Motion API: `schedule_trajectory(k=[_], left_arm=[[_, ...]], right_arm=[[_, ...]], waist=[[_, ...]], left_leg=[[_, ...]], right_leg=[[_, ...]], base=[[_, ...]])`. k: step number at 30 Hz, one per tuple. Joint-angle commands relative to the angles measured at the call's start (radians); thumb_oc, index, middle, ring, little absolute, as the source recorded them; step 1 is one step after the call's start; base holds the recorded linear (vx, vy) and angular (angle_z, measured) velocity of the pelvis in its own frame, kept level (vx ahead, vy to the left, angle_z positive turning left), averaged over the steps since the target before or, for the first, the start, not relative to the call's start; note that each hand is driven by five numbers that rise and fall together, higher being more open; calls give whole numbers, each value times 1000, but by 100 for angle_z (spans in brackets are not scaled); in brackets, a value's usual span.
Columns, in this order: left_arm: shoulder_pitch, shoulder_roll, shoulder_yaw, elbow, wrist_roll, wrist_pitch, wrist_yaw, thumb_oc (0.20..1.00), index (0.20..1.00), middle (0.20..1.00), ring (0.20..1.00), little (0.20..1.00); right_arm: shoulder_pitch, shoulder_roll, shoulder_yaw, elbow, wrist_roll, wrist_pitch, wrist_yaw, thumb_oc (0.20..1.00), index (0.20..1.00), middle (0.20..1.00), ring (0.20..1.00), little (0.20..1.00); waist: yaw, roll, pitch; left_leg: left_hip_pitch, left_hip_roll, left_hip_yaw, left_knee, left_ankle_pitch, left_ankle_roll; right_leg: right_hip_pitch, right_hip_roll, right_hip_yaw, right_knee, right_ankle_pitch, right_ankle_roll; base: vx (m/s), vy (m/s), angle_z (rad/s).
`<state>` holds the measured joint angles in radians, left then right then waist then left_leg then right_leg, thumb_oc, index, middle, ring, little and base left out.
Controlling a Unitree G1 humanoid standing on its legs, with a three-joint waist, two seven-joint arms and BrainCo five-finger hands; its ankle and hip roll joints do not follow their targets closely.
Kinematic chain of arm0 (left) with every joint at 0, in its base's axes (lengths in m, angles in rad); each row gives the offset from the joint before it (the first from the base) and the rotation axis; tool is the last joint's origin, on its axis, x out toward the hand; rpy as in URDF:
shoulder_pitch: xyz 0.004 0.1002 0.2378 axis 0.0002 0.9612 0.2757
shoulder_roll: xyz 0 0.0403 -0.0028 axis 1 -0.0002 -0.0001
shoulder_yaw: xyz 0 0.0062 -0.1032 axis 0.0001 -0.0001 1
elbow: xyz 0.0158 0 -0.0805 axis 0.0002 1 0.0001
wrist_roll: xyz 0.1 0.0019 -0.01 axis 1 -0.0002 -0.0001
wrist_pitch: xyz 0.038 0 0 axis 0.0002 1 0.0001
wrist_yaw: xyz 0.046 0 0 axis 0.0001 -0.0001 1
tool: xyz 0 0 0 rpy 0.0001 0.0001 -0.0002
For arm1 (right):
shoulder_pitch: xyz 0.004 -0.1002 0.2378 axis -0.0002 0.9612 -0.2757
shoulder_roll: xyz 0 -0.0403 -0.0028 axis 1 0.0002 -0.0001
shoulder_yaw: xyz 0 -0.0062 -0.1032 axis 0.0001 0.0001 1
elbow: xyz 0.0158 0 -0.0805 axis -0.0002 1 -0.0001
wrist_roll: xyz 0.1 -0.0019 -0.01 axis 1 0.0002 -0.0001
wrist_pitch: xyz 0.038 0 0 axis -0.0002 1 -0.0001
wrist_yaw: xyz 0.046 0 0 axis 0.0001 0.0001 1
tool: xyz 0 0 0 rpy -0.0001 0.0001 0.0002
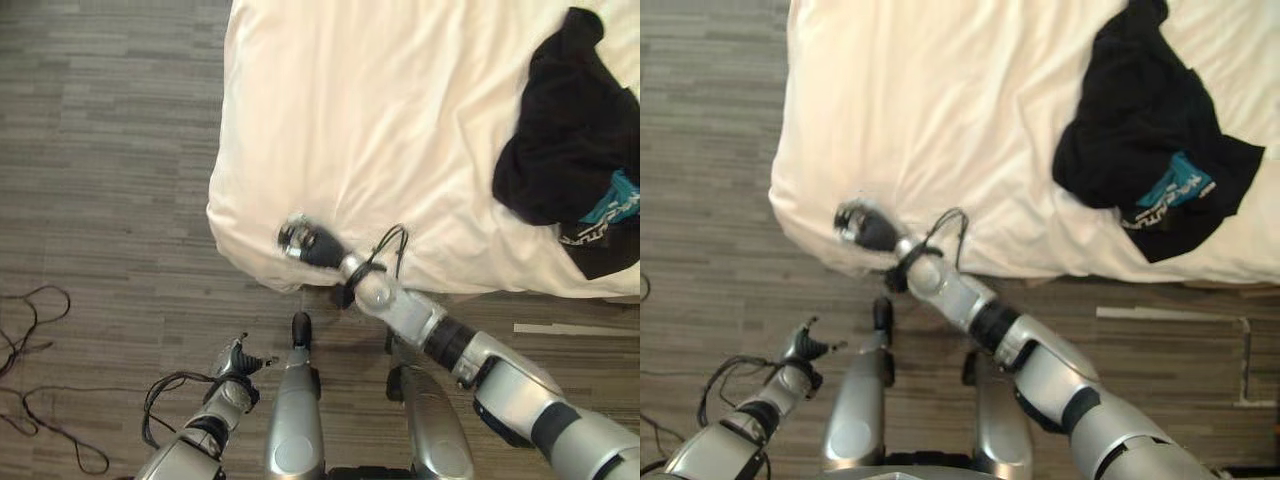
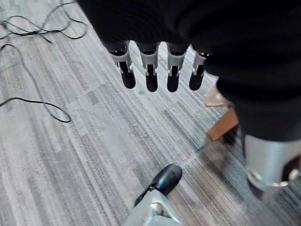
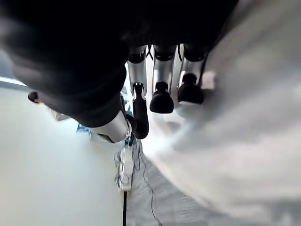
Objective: Tidy up the quilt and then pick up the clothes from the bed and put them into the laundry hamper.
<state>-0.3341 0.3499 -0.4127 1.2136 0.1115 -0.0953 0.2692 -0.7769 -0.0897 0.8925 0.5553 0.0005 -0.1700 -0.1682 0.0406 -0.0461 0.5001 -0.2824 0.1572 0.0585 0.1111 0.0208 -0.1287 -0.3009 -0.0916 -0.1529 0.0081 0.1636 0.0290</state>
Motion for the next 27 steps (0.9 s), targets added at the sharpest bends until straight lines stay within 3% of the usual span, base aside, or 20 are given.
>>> schedule_trajectory(k=[1,4,5,8,12,13,14,16,18,21,23,26,27], left_arm=[[64,-4,-37,41,86,-7,-2,1000,1000,1000,1000,1000],[90,-16,-34,46,109,2,-6,1000,1000,1000,1000,1000],[121,-20,-30,51,133,12,-13,1000,1000,1000,1000,1000],[153,-19,-19,53,139,14,-11,1000,1000,1000,1000,1000],[189,-33,-1,49,119,-1,7,1000,1000,1000,1000,1000],[175,-32,4,42,91,-11,20,1000,1000,1000,1000,1000],[173,-32,3,42,91,-11,20,1000,1000,1000,1000,1000],[139,-32,1,35,67,-22,37,1000,1000,1000,1000,1000],[131,-38,-2,37,64,-22,37,1000,1000,1000,1000,1000],[135,-44,11,34,74,-15,34,1000,1000,1000,1000,1000],[171,-50,34,24,92,-6,25,1000,1000,1000,1000,1000],[217,-57,57,16,113,5,20,1000,1000,1000,1000,1000],[218,-57,56,16,113,5,20,1000,1000,1000,1000,1000]], right_arm=[[144,-18,94,-48,-24,-4,171,200,200,200,200,200],[166,-50,111,-161,6,-10,224,200,200,200,200,200],[172,-75,91,-271,69,-23,250,200,200,200,200,200],[150,-107,42,-387,130,-42,230,200,200,200,200,200],[88,-111,-87,-480,179,-97,123,200,200,200,200,200],[26,-123,-141,-481,146,-108,51,200,200,200,200,200],[24,-123,-142,-481,145,-108,50,200,200,200,200,200],[-42,-168,-213,-416,67,-90,-38,200,200,200,200,200],[-36,-184,-239,-375,53,-83,-66,200,200,200,200,200],[91,-245,-340,-279,48,-59,-115,200,200,200,200,200],[327,-301,-487,-218,65,-53,-137,200,200,200,200,200],[594,-321,-653,-148,149,-56,-119,200,200,200,200,200],[596,-321,-654,-149,149,-56,-119,200,200,200,200,200]], waist=[[13,1,-52],[2,-9,-76],[-12,-21,-110],[-22,-26,-129],[-28,-23,-129],[-27,-16,-102],[-27,-16,-101],[-33,-5,-41],[-37,-3,-35],[-55,-4,-37],[-86,-9,-43],[-140,-26,-72],[-139,-27,-74]], left_leg=[[32,42,-6,18,-55,-12],[87,36,8,-2,-63,-8],[135,29,23,-27,-69,-4],[192,20,41,-72,-64,3],[228,12,71,-106,-56,12],[202,14,69,-80,-56,11],[200,14,69,-78,-57,11],[122,21,59,14,-70,5],[87,25,54,52,-82,4],[38,28,52,131,-115,7],[48,26,61,175,-163,15],[121,7,90,147,-197,30],[120,5,91,142,-191,30]], right_leg=[[31,-96,54,175,-253,123],[79,-90,58,149,-251,122],[120,-86,60,118,-246,122],[151,-79,74,92,-237,123],[147,-70,107,77,-222,126],[119,-68,119,94,-220,124],[117,-68,119,96,-221,124],[42,-74,135,159,-225,120],[9,-76,144,193,-231,119],[-33,-86,155,257,-247,121],[-19,-97,161,273,-261,127],[41,-103,168,229,-248,139],[40,-104,168,225,-243,139]], base=[[0,0,0],[105,5,-3],[119,-8,-8],[116,14,-32],[0,20,-35],[-71,-3,-25],[-148,-20,-17],[-193,-12,-7],[-99,-5,5],[-25,16,10],[24,83,-6],[105,96,-2],[98,147,-4]])
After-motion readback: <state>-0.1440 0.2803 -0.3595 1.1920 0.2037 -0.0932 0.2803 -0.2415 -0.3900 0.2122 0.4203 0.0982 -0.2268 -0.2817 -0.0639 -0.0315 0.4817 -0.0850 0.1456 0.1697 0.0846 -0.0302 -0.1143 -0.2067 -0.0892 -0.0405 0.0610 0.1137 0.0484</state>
